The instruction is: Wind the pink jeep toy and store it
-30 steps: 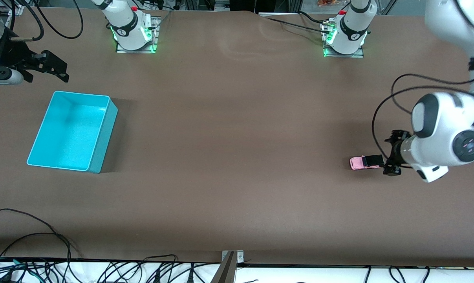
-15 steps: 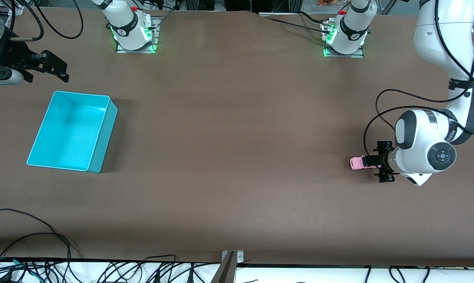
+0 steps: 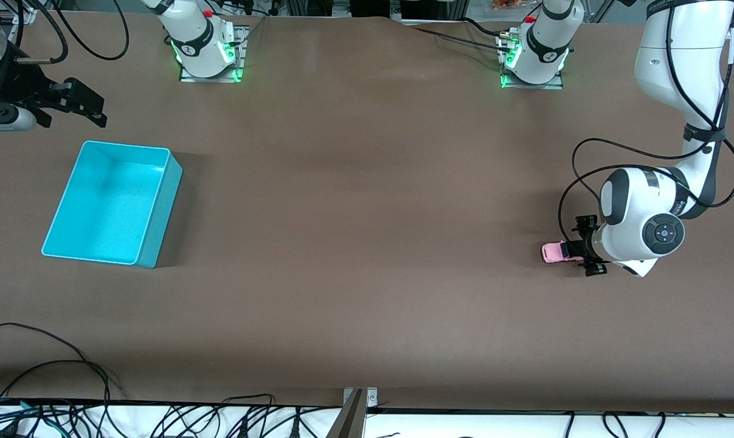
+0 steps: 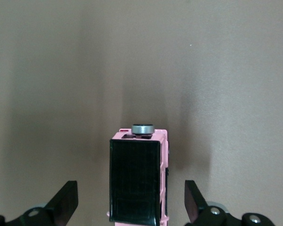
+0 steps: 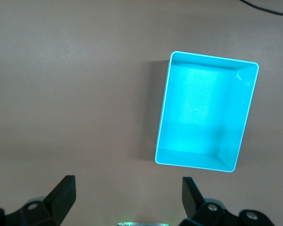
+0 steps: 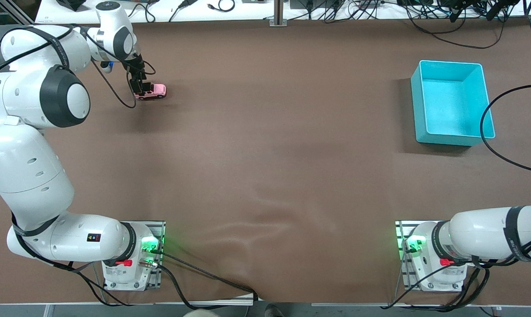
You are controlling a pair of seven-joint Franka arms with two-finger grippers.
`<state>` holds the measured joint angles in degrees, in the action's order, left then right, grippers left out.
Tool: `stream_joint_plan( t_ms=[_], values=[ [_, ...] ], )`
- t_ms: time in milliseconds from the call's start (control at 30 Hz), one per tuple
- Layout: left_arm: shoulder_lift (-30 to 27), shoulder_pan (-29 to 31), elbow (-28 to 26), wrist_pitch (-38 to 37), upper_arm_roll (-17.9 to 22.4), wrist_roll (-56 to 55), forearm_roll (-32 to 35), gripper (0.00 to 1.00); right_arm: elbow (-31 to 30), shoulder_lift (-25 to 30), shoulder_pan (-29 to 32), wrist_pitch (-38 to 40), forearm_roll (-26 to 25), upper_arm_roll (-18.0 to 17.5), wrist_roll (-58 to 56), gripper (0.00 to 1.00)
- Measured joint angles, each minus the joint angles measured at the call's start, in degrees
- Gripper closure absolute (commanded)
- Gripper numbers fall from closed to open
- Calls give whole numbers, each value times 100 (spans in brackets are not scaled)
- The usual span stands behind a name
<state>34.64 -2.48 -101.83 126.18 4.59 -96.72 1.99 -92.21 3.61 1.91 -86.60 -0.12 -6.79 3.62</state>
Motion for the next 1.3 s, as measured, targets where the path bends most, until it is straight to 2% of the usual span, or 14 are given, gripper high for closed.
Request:
stream_joint_plan(
  t_ms=[133,367,467,933,1300],
  values=[
    [-2,2,-76,89,0,0,1,34,0,0,0,0,0,0,0,0],
    [-8,1,-184,301,-16,0,1,80,0,0,0,0,0,0,0,0],
    [-36,1,-184,312,-16,0,1,96,0,0,0,0,0,0,0,0],
    [-291,-211,-86,317,-69,-279,2,97,0,0,0,1,0,0,0,0],
    [-422,-1185,-259,100,-121,-730,5,97,0,0,1,1,0,5,0,0]
  ],
)
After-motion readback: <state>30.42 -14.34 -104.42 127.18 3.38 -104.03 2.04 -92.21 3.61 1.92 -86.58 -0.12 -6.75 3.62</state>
